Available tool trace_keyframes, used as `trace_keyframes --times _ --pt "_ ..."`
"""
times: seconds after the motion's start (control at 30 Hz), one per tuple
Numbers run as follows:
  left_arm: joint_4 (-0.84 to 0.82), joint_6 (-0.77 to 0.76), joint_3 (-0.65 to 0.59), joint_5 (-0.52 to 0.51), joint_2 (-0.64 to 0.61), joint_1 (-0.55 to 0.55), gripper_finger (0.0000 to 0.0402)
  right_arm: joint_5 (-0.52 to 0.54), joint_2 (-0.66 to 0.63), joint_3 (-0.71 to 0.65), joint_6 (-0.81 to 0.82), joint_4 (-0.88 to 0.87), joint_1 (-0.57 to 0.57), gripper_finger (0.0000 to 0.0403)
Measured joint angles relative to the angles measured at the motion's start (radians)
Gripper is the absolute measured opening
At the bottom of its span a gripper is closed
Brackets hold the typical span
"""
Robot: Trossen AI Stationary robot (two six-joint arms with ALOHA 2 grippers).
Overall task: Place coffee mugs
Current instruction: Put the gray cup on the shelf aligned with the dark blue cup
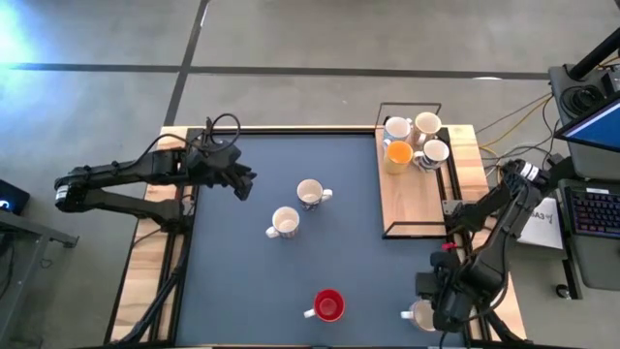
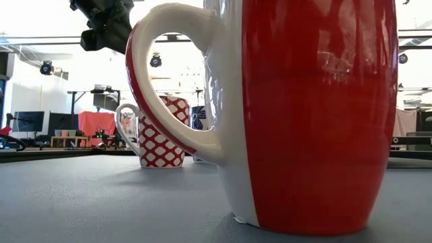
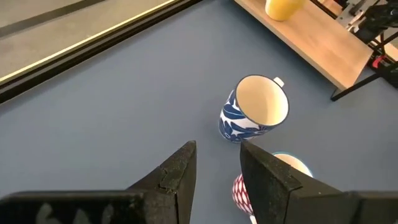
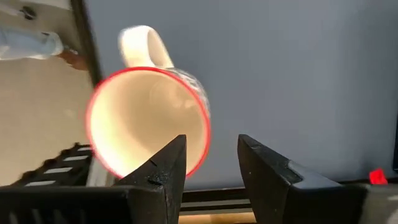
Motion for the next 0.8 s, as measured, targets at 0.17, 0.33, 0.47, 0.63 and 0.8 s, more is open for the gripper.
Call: trace_keyframes --times 0.17,0.33,0.47,0.63,0.8 --pt "0.0 -0.003 0.0 0.0 0.0 -0.003 0.0107 0.0 0.008 -0.047 -0.001 0.051 0.0 0.0139" --pt "0.0 -0.003 0.0 -0.001 0.0 -0.003 0.0107 0.0 0.008 -0.107 -0.001 0.177 0.0 0.0137" --pt "0.0 0.001 0.0 -0.001 0.0 -0.003 0.0107 0.0 0.008 -0.154 0.007 0.222 -0.001 0.0137" --pt "0.0 0.007 0.0 -0.009 0.0 -0.003 0.0107 0.0 0.008 -0.187 0.039 0.232 -0.001 0.0112" --pt "0.0 0.022 0.0 -0.009 0.0 -0.003 0.0107 -0.002 0.008 -0.194 0.026 0.248 -0.001 0.0049"
